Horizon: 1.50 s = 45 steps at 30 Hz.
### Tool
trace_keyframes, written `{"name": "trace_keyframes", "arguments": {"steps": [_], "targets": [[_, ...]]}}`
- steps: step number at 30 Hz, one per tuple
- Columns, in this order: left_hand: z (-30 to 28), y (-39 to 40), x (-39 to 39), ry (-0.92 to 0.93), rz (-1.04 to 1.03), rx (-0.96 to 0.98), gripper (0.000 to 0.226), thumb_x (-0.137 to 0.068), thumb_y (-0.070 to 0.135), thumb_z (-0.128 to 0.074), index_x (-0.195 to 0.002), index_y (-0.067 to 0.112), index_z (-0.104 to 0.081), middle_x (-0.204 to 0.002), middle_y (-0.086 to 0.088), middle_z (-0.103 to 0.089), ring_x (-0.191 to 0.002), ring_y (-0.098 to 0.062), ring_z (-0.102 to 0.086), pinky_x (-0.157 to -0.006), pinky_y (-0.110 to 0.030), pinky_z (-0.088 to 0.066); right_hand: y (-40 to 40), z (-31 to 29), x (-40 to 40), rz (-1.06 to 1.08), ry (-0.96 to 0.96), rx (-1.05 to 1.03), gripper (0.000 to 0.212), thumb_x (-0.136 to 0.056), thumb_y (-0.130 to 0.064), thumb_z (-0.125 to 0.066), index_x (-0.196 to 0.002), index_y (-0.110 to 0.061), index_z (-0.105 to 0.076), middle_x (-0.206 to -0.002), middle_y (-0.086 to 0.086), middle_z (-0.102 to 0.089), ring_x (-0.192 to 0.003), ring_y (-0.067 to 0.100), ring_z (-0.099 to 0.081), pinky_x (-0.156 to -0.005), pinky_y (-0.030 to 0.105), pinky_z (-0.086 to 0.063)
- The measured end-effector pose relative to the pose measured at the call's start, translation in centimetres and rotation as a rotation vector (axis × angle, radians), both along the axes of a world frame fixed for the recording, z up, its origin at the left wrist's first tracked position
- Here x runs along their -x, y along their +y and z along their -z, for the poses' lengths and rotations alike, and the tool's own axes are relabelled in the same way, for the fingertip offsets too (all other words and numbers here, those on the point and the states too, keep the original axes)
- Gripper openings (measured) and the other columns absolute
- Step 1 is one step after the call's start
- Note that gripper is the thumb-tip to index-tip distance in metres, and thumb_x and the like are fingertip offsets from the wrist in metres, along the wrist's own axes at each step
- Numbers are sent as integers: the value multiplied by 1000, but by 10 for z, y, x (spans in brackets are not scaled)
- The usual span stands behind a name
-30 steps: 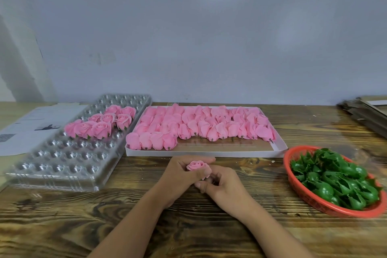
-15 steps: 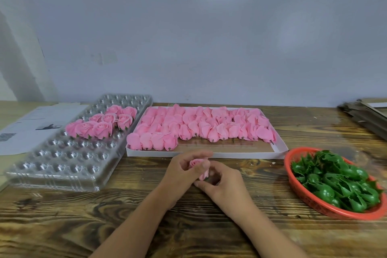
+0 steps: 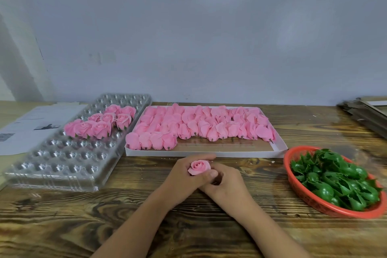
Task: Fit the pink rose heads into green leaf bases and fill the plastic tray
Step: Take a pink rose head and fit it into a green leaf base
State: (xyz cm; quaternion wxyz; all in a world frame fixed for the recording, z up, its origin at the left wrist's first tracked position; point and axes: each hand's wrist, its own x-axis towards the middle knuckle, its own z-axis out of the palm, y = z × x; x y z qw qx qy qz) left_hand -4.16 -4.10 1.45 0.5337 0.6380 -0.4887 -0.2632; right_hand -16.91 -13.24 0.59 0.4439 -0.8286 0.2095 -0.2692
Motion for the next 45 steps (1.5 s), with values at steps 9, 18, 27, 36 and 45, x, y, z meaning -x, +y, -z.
{"name": "trace_keyframes", "arguments": {"steps": [9, 18, 27, 36, 45], "targets": [[-3, 3, -1, 113, -9, 176, 62, -74, 78, -66, -113, 30, -76, -125, 18, -71, -121, -2, -63, -97, -13, -47, 2, 1, -2, -40, 12, 89, 24, -76, -26, -82, -95, -39, -74, -77, -10, -70, -69, 11, -63, -61, 18, -49], [2, -1, -1, -30, 63, -5, 51, -76, 63, -72, -122, 42, -69, -121, 24, -70, -117, 3, -63, -97, -10, -45, 1, 1, 1, -30, -13, 88, 19, -81, -23, -79, -86, -40, -71, -79, -16, -72, -75, 1, -67, -62, 12, -48], [2, 5, -4, 113, 39, 14, 37, -80, 27, -86, -114, 31, -72, -113, 3, -76, -110, -15, -70, -97, -30, -54, -4, 0, -1, 92, -200, -186, 35, -72, -20, -85, -97, -42, -76, -81, -5, -77, -72, 18, -70, -70, 32, -59], [6, 5, -5, 76, -69, 8, 40, -83, 15, -83, -122, 23, -74, -110, 9, -77, -106, -8, -72, -95, -25, -55, 0, 1, -2, 127, -74, 11, 43, -77, -8, -76, -91, -48, -68, -80, -24, -73, -70, -4, -66, -63, 7, -46], [-49, 26, -58, 24, -450, 120, 19, -81, 28, -84, -90, 37, -69, -82, 18, -74, -73, 5, -68, -59, -9, -52, -6, 8, -4, 110, -5, -70, 53, -83, -12, -77, -129, -23, -55, -82, -11, -71, -78, -1, -65, -69, 5, -46]]}}
